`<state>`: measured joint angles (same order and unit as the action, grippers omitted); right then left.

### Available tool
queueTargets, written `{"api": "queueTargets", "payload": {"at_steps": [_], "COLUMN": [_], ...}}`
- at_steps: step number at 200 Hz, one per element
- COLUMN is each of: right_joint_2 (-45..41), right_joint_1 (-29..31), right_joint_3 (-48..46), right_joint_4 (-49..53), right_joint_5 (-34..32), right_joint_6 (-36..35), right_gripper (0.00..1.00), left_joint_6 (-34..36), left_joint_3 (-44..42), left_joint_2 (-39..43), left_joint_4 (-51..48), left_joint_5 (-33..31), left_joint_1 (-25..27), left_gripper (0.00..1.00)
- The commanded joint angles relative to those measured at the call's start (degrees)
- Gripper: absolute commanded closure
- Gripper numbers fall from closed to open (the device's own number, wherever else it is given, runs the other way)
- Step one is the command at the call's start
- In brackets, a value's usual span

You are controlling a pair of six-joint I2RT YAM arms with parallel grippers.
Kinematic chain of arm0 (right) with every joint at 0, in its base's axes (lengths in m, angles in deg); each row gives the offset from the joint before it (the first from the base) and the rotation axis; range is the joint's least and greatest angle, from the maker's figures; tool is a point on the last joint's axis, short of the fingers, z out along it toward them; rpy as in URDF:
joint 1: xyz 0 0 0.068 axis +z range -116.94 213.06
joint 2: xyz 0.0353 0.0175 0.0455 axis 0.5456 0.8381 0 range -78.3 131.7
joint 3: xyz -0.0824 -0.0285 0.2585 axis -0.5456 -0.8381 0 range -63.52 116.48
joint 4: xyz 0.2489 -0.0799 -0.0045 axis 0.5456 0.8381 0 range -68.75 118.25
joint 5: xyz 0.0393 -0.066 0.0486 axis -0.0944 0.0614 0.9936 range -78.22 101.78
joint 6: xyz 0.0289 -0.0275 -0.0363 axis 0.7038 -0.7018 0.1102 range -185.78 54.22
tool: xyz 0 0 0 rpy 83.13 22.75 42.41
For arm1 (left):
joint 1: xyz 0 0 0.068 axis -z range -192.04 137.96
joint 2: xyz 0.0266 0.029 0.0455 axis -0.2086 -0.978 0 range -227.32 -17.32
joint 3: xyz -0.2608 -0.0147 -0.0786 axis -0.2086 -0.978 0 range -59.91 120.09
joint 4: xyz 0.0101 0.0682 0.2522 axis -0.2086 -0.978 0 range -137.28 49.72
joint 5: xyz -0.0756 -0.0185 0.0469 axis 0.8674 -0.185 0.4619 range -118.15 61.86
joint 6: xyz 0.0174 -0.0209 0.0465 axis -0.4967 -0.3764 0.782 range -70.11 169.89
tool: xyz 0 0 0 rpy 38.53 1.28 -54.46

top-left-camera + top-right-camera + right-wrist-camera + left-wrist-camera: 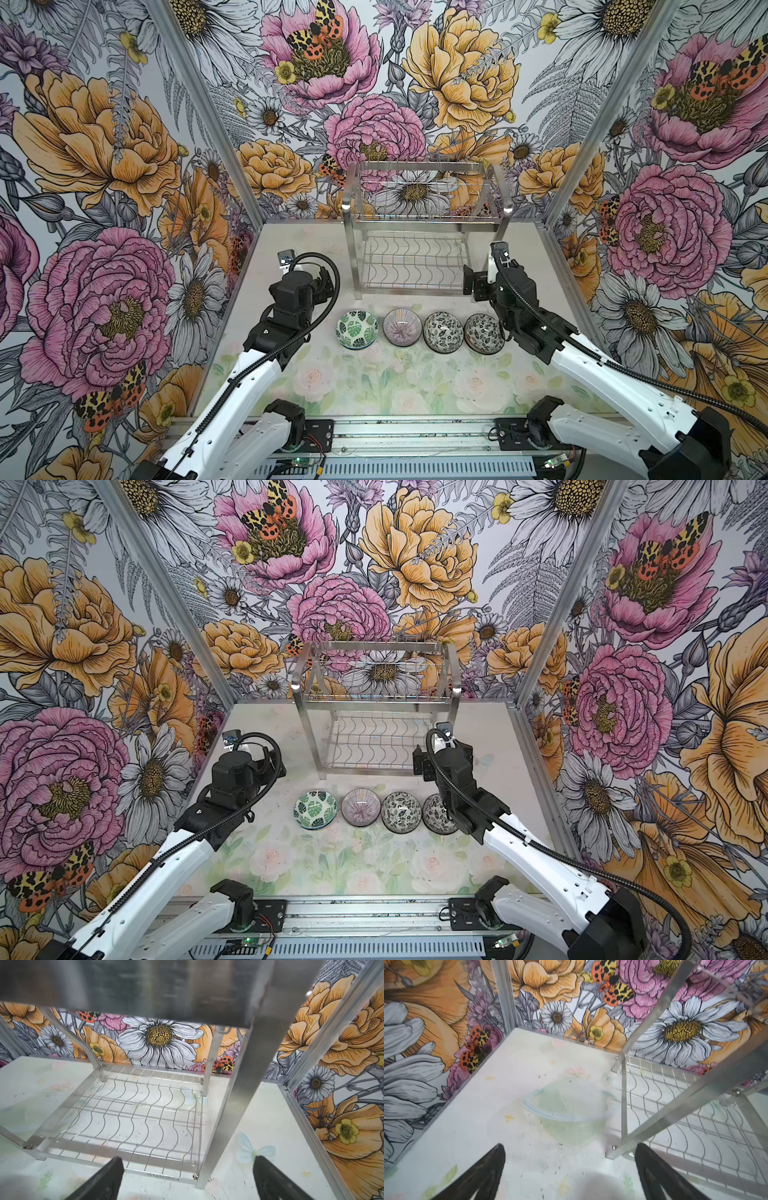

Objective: Load the bowls into the dish rack
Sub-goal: 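Lower the left gripper onto the green leaf bowl rim and grasp it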

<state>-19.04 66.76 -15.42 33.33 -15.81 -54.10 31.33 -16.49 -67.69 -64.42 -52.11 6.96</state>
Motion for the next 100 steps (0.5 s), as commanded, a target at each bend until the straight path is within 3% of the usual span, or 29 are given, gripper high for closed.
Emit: {"api": "queueTargets", "payload": {"at_steps": [1, 71, 100], "right_joint_2": [2.68, 7.08, 7.61], "right_joint_1": [0.43, 0.39, 0.37], "right_joint_3": [4.85, 8.49, 8.14], "right_joint_4": [6.16, 7.02, 7.0], "right_joint_5": [0.58, 3.69, 3.51], "right_joint_6": [1.83, 0.79, 0.84], "right_gripper": [0.0, 0.01, 0.0], "left_joint_6": [-4.01, -7.36, -7.31], "left_joint_3": [1.49, -0.7, -1.26], "left_joint_2": [-1.51, -10.09, -12.6], "left_joint_4": [-10.27, -12.07, -12.15], "left_joint_5": [7.27, 17.11, 19.83], "left_joint_1": [0.33, 0.33, 0.45], "left_gripper": [0.01, 0.02, 0.09]}}
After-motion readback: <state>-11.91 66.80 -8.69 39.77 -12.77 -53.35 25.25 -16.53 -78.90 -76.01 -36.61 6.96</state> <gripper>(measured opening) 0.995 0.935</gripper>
